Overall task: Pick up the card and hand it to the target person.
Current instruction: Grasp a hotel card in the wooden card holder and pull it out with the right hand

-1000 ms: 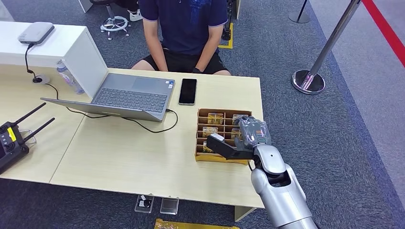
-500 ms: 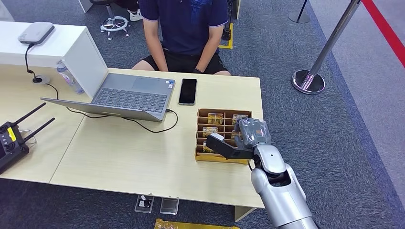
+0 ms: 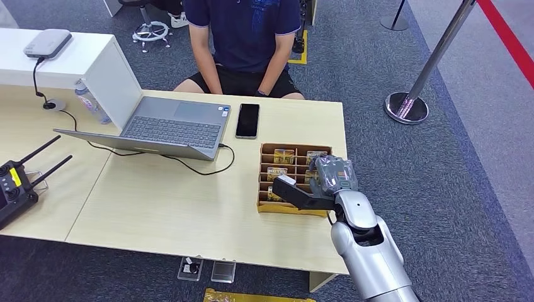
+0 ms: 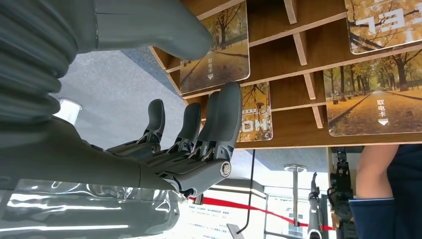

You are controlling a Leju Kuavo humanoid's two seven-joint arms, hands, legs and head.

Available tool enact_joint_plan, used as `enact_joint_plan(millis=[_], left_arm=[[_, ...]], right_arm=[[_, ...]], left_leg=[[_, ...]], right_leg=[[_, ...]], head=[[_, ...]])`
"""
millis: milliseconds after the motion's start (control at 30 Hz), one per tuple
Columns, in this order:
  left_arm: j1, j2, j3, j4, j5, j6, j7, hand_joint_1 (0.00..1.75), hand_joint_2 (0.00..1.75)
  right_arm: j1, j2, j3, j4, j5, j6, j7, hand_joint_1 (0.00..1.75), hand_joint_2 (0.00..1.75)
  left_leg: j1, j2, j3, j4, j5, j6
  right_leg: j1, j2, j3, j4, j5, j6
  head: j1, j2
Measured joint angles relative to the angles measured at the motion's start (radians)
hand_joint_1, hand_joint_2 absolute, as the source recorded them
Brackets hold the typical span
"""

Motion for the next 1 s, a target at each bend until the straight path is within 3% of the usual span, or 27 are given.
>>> enact_joint_plan(millis=[67, 133, 833, 933, 1000], left_arm=[[0.0, 0.0, 0.0, 0.0, 0.0, -0.001, 0.0, 0.0, 1.75], [0.0, 0.0, 0.0, 0.0, 0.0, -0.002, 0.0, 0.0, 1.75], [0.0, 0.001, 0.0, 0.0, 0.001, 0.003, 0.0, 0.0, 1.75], [0.0, 0.001, 0.0, 0.0, 0.001, 0.005, 0.0, 0.0, 1.75], [0.0, 0.001, 0.0, 0.0, 0.001, 0.006, 0.0, 0.0, 1.75]], right_arm=[[0.0, 0.0, 0.0, -0.001, 0.0, 0.0, 0.0, 1.36, 1.75], [0.0, 0.0, 0.0, -0.002, 0.0, 0.0, 0.0, 1.43, 1.75], [0.0, 0.0, 0.0, -0.007, -0.001, 0.003, 0.0, 1.45, 1.75], [0.0, 0.0, 0.0, -0.007, -0.002, 0.004, -0.001, 1.33, 1.75], [0.0, 0.0, 0.0, -0.006, -0.003, 0.004, -0.003, 0.91, 1.75]], left_leg=[[0.0, 0.0, 0.0, 0.0, 0.0, 0.0], [0.0, 0.0, 0.0, 0.0, 0.0, 0.0], [0.0, 0.0, 0.0, 0.0, 0.0, 0.0], [0.0, 0.0, 0.0, 0.0, 0.0, 0.0], [0.0, 0.0, 0.0, 0.0, 0.0, 0.0]], right_leg=[[0.0, 0.0, 0.0, 0.0, 0.0, 0.0], [0.0, 0.0, 0.0, 0.0, 0.0, 0.0], [0.0, 0.0, 0.0, 0.0, 0.0, 0.0], [0.0, 0.0, 0.0, 0.0, 0.0, 0.0], [0.0, 0.0, 0.0, 0.0, 0.0, 0.0]], head=[[0.0, 0.0], [0.0, 0.0], [0.0, 0.0], [0.0, 0.0], [0.0, 0.0]])
